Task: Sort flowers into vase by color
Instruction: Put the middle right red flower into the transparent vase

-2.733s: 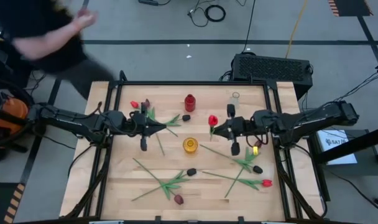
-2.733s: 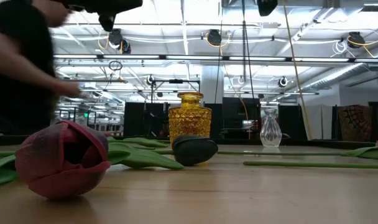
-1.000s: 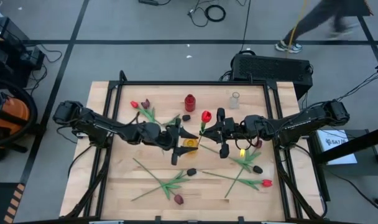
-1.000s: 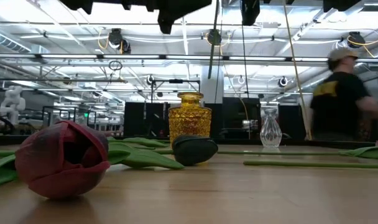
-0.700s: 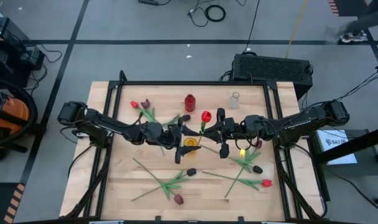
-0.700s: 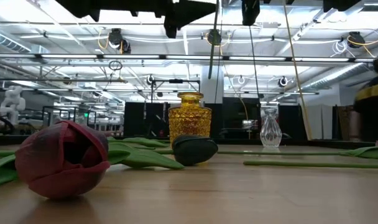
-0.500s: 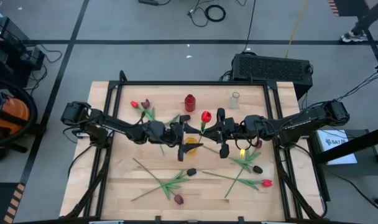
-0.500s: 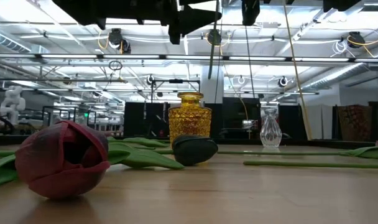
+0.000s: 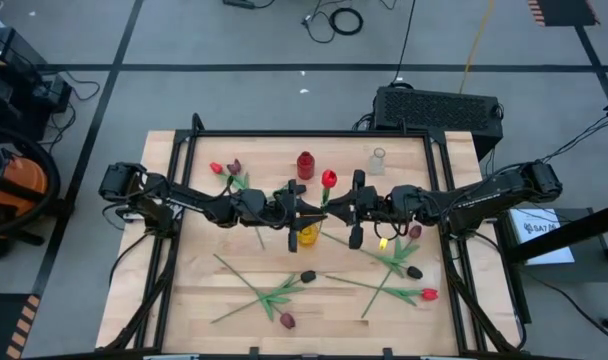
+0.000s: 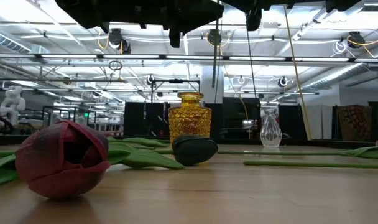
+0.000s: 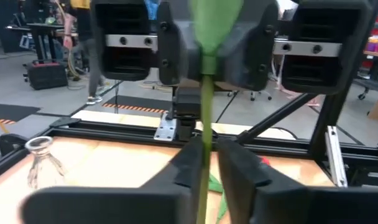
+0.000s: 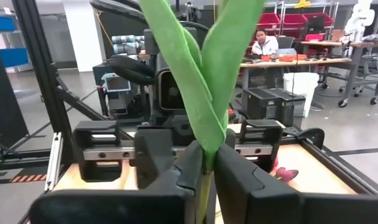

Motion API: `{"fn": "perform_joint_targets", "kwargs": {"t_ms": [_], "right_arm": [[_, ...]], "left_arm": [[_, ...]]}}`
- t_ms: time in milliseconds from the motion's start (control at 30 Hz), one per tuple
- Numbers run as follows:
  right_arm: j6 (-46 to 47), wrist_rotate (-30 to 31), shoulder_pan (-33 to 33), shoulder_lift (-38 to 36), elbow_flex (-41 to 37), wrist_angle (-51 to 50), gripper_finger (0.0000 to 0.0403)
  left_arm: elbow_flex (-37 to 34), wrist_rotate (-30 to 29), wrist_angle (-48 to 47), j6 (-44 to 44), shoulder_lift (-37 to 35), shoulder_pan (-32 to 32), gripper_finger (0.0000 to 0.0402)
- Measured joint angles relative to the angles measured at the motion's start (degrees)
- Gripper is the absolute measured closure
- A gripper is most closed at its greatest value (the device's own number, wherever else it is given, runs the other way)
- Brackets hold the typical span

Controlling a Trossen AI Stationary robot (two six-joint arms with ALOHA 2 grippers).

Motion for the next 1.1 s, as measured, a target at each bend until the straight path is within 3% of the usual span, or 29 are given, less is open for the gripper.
{"fn": "perform_joint_targets", "kwargs": {"t_ms": [133, 700, 900, 1100], "right_arm": [[0.03, 0.02, 0.01, 0.0, 0.0, -0.39, 0.0358], [3.68, -0.52, 0.01, -3.5, -0.02, -8.26, 0.0255], [4.69, -0.24, 0.01, -2.53, -0.02, -8.37, 0.0252], [4.66, -0.22, -0.14, -1.62, -0.02, -7.11, 0.0274]], "left_arm": [[0.0, 0.01, -0.78, 0.0, 0.0, 0.12, 0.0393], [-0.02, 0.03, -0.92, -3.81, 0.0, 0.31, 0.0386], [-0.04, 0.01, -0.8, -4.42, -0.02, 0.5, 0.0386], [-0.04, 0.01, -0.78, -4.18, -0.02, 0.45, 0.0386]]}}
